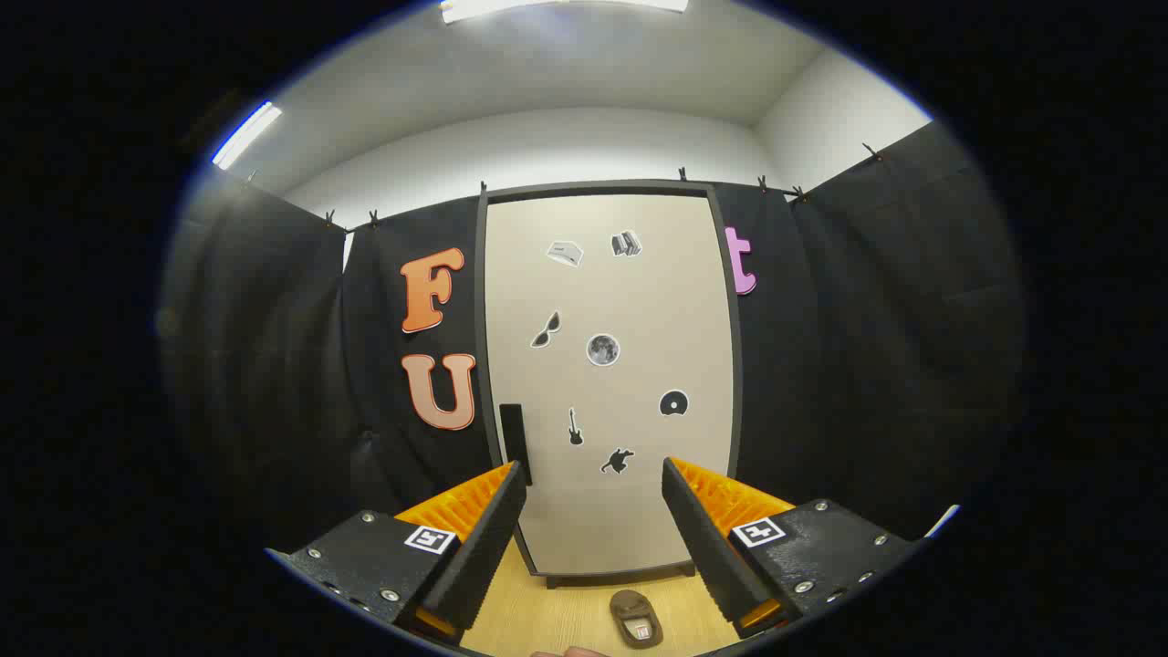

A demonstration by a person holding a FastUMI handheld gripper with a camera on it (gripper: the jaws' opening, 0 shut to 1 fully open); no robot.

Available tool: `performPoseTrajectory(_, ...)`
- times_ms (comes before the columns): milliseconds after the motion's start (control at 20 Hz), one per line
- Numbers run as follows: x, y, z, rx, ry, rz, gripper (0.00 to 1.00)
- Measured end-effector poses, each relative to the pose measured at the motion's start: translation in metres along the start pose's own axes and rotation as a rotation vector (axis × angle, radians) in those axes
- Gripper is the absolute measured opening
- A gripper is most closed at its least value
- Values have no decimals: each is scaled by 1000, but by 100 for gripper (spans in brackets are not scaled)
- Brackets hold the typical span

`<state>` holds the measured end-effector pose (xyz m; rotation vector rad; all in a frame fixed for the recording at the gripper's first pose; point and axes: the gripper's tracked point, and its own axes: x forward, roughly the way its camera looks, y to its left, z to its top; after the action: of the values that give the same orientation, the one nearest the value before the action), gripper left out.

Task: Open the shoe cabinet door, grab the shoes and put them into the shoe cabinet, then close the shoe cabinet door.

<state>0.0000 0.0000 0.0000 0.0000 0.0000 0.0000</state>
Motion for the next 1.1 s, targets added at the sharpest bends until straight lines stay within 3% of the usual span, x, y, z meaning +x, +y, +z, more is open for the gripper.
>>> performPoseTrajectory(1100, 62, 51, -19, -8, 9, -33, 93)
